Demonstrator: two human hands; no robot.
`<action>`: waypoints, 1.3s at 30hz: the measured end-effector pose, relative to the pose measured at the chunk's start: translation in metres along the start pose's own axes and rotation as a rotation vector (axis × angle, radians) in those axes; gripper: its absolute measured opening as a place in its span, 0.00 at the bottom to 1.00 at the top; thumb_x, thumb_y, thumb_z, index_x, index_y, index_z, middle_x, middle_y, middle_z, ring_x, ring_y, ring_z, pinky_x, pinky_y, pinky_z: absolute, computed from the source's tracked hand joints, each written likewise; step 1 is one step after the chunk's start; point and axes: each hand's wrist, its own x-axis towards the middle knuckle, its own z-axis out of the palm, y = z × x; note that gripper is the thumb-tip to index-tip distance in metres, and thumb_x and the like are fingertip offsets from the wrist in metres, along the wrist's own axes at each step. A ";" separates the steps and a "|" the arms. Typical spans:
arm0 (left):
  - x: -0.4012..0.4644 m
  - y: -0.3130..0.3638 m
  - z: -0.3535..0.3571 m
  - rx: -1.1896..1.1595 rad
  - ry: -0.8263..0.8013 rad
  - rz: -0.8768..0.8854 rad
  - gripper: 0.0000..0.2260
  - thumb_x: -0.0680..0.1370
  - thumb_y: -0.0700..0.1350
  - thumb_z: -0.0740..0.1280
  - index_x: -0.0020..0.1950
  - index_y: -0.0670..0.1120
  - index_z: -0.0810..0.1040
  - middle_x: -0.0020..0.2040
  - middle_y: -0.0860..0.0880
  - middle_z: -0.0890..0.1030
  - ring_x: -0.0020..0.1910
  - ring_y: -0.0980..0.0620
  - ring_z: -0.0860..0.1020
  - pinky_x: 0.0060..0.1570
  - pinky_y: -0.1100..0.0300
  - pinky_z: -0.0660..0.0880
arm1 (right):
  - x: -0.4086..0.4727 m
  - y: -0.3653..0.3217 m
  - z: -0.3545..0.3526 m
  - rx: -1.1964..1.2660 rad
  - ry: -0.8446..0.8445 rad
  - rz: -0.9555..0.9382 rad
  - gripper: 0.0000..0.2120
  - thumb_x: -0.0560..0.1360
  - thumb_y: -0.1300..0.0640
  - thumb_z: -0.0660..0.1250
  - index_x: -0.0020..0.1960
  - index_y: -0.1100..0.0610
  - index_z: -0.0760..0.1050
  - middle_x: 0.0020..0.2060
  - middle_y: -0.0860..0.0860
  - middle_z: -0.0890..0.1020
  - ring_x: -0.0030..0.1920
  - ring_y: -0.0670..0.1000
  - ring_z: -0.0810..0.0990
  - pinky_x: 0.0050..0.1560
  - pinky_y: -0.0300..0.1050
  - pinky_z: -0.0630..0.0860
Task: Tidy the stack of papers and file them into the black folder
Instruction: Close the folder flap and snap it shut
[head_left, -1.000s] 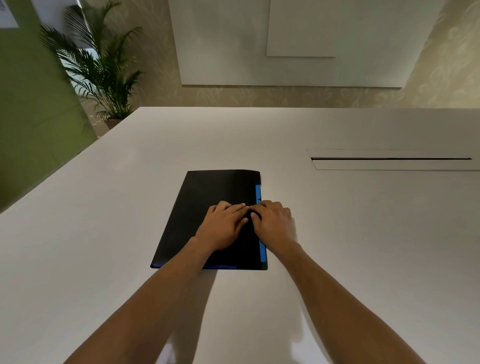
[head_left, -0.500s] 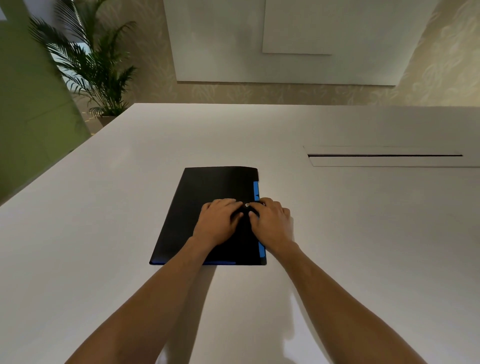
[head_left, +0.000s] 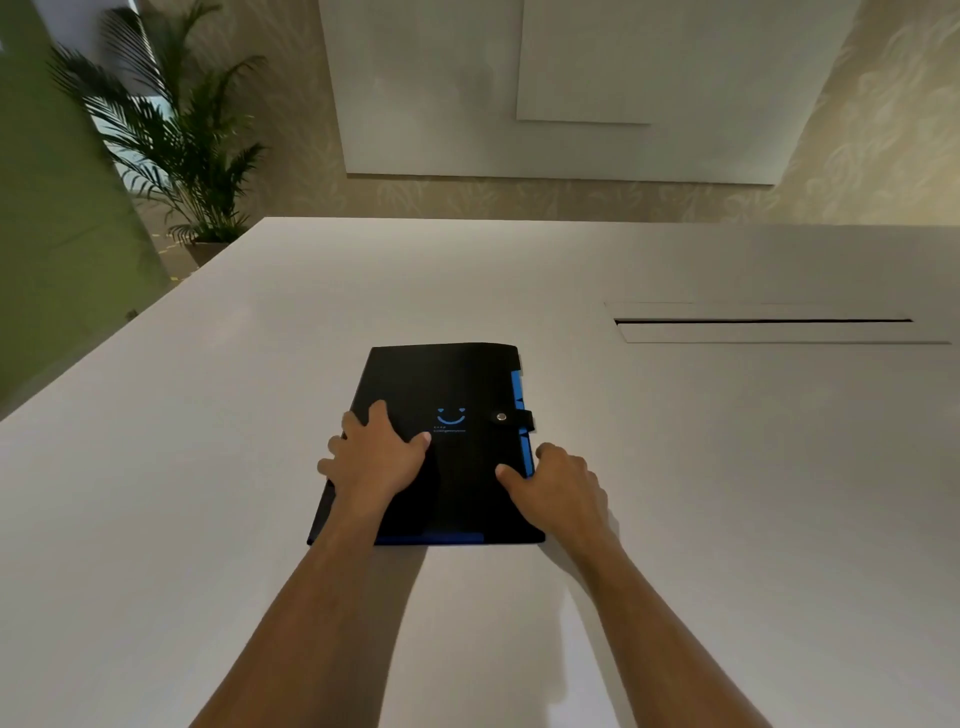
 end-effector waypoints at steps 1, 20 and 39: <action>0.003 -0.001 -0.004 -0.036 0.004 -0.008 0.34 0.73 0.63 0.65 0.74 0.51 0.58 0.71 0.41 0.64 0.67 0.36 0.66 0.63 0.39 0.63 | 0.000 -0.001 0.000 0.059 -0.002 0.028 0.18 0.75 0.38 0.66 0.49 0.52 0.68 0.41 0.48 0.76 0.40 0.48 0.76 0.32 0.40 0.69; 0.073 0.071 -0.006 -0.990 -0.129 0.068 0.18 0.73 0.36 0.70 0.59 0.51 0.73 0.60 0.49 0.76 0.47 0.53 0.77 0.34 0.62 0.75 | 0.088 0.057 -0.069 1.092 -0.059 0.020 0.24 0.75 0.63 0.72 0.67 0.54 0.67 0.55 0.61 0.82 0.49 0.58 0.86 0.51 0.54 0.83; 0.272 0.234 0.105 -0.726 -0.104 0.380 0.17 0.74 0.49 0.72 0.61 0.49 0.74 0.58 0.50 0.75 0.55 0.53 0.73 0.45 0.68 0.71 | 0.380 0.097 -0.123 0.647 0.144 -0.110 0.25 0.75 0.56 0.73 0.69 0.57 0.69 0.57 0.55 0.81 0.54 0.55 0.82 0.54 0.56 0.82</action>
